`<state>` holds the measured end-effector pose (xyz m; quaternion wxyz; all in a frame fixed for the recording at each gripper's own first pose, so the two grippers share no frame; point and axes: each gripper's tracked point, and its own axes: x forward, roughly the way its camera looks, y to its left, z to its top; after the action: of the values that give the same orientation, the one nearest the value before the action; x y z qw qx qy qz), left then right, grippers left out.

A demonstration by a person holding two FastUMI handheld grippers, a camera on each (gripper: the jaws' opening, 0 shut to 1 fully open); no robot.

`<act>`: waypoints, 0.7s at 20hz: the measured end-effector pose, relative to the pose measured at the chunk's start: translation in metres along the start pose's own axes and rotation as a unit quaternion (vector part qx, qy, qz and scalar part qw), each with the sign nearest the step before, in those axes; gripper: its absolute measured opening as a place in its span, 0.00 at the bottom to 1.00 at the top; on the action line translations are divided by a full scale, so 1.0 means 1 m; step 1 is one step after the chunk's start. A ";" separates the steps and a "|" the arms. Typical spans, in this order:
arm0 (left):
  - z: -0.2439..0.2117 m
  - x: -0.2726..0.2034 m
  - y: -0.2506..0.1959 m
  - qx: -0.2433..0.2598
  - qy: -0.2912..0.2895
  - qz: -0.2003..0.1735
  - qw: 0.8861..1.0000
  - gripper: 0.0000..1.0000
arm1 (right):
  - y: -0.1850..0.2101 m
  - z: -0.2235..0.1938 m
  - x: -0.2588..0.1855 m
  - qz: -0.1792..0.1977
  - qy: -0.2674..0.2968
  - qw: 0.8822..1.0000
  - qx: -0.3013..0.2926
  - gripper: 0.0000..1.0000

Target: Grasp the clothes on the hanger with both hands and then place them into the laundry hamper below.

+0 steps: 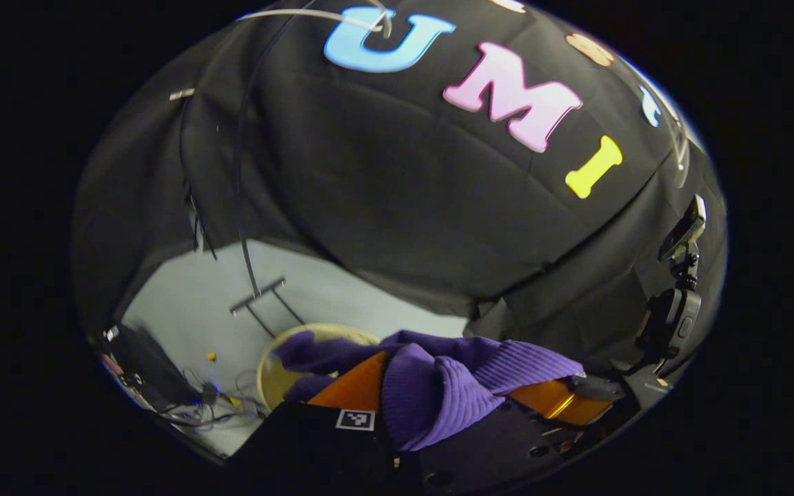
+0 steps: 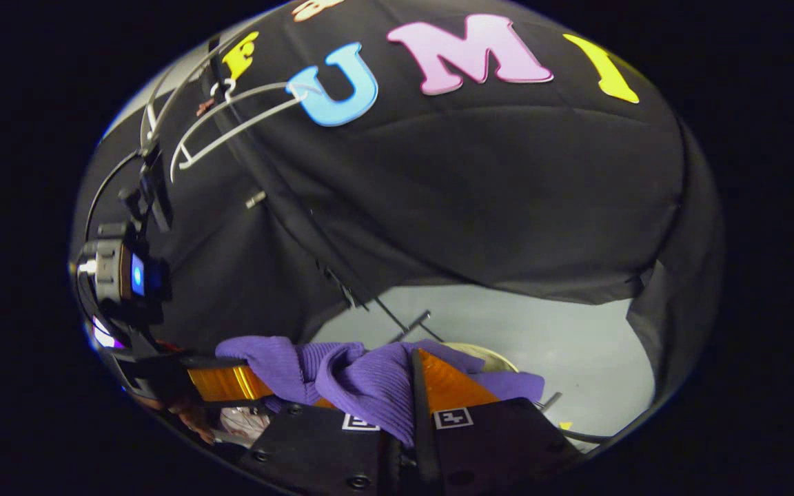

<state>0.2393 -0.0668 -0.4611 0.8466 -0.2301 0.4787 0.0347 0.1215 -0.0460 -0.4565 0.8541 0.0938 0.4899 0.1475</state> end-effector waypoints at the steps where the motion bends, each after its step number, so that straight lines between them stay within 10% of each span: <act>1: -0.009 0.005 0.001 -0.008 0.028 0.005 1.000 0.10 | -0.002 -0.010 0.002 -0.006 0.020 1.000 -0.010 0.24; 14: -0.041 0.008 -0.004 -0.033 0.142 0.061 0.987 0.10 | -0.015 -0.061 0.012 -0.015 0.143 0.989 -0.027 0.13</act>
<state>0.2125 -0.0895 -0.4844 0.7581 -0.2306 0.6060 0.0692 0.0770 -0.0554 -0.5017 0.7797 0.0415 0.6041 0.1592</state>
